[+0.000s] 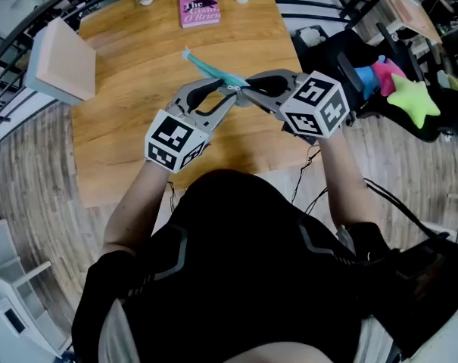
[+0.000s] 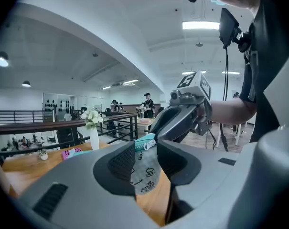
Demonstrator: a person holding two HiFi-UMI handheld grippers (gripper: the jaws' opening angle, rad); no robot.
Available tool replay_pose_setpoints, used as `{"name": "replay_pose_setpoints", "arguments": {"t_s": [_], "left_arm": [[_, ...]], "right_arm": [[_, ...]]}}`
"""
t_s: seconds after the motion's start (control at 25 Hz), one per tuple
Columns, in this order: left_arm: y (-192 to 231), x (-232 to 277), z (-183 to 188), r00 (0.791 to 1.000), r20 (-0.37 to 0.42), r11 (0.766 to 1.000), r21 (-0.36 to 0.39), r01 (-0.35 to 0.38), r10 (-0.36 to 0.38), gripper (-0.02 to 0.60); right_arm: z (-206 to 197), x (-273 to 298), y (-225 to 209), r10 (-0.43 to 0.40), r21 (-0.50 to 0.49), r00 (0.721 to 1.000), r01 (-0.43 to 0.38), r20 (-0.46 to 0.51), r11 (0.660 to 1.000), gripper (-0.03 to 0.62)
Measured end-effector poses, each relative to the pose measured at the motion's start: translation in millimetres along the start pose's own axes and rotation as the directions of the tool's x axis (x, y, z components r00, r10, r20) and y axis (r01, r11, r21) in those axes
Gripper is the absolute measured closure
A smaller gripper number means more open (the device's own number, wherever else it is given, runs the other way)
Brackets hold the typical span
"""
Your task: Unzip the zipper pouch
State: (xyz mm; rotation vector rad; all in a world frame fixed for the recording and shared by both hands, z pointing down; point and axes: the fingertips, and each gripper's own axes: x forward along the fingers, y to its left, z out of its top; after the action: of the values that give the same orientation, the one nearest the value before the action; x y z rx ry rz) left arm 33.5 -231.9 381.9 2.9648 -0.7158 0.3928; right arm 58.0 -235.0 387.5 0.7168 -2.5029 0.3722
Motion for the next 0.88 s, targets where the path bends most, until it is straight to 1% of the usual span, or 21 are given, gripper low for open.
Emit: {"name": "replay_pose_setpoints", "arguments": {"t_s": [0.2,0.28,0.36,0.52,0.6,0.72,0.8,0.88], "left_arm": [[-10,1,2,1.000,0.014,1.000,0.007,0.000,0.000,0.422],[-14,2,2,1.000,0.010,1.000,0.016,-0.008,0.008,0.422],[-14,3,1,1.000,0.011,1.000,0.008,-0.019,0.019,0.424],[-11,-2,4,0.999,0.019,0.999,-0.022,-0.033,0.033,0.466],[-10,-6,4,0.999,0.022,0.999,-0.036,-0.038,0.039,0.500],[-16,-8,3,0.999,0.022,0.999,-0.037,-0.031,0.032,0.533],[-20,-7,3,0.999,0.025,0.999,-0.036,-0.029,0.030,0.537],[-18,-7,3,0.999,0.031,0.998,-0.045,-0.042,0.043,0.546]], "right_arm": [[1,-3,3,-0.018,0.005,1.000,0.018,0.000,1.000,0.536],[1,-2,4,-0.014,0.002,1.000,0.014,-0.001,1.000,0.536],[0,-2,5,-0.004,-0.004,1.000,0.004,0.001,1.000,0.536],[1,-2,8,0.022,0.005,1.000,-0.022,0.012,1.000,0.536],[2,-2,9,0.029,-0.001,1.000,-0.029,0.012,1.000,0.536],[1,-2,12,0.042,0.010,0.999,-0.042,0.024,0.999,0.536],[1,-2,13,0.052,0.015,0.998,-0.053,0.033,0.998,0.536],[2,-1,13,0.054,0.006,0.998,-0.055,0.028,0.998,0.536]]}}
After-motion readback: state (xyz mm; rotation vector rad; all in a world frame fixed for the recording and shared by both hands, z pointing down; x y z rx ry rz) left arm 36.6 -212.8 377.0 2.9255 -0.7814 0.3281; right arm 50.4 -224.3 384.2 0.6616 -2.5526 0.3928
